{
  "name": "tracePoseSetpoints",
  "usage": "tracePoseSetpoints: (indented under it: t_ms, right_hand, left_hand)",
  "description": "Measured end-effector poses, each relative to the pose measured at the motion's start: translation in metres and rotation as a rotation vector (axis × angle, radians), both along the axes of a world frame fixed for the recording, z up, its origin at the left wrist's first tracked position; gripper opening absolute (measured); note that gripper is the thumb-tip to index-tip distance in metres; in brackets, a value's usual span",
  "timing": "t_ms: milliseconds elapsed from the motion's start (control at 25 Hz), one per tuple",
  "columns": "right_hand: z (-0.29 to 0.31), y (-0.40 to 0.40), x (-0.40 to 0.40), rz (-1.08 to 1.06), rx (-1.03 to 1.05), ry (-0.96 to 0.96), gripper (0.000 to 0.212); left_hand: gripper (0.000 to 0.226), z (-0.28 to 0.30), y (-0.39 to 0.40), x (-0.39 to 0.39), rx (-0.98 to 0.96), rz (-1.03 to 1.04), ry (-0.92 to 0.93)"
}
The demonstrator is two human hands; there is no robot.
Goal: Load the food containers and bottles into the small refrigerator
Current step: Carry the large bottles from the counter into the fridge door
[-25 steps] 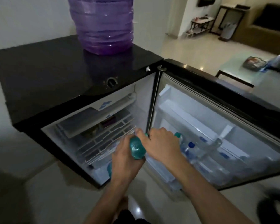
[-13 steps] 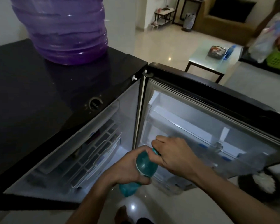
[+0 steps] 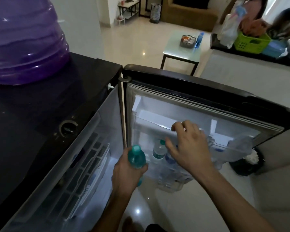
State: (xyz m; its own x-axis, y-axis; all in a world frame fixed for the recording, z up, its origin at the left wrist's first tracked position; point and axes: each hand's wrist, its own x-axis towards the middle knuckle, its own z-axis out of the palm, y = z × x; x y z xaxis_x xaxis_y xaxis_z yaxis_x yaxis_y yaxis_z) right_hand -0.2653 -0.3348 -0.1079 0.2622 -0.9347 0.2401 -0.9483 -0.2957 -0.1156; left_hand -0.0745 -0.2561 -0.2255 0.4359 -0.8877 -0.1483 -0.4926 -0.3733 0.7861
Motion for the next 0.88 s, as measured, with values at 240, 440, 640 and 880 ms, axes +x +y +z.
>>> tracePoseSetpoints:
  t_ms: [240, 440, 640, 880]
  right_hand:
    - [-0.017, -0.018, -0.036, -0.06, 0.17, 0.07, 0.018]
    - [-0.019, -0.017, -0.031, -0.077, 0.157, 0.001, 0.013]
    - [-0.023, -0.012, -0.028, -0.087, 0.15, -0.056, 0.006]
    - [-0.027, -0.008, -0.025, -0.087, 0.156, -0.096, 0.006]
  left_hand:
    - [0.075, -0.021, -0.062, -0.003, -0.21, 0.306, 0.371]
    - [0.073, -0.053, -0.1, -0.024, -0.264, 0.315, 0.505]
    - [0.074, -0.095, -0.106, -0.047, -0.215, 0.296, 0.364]
    - [0.074, -0.128, -0.139, -0.048, -0.061, 0.227, 0.37]
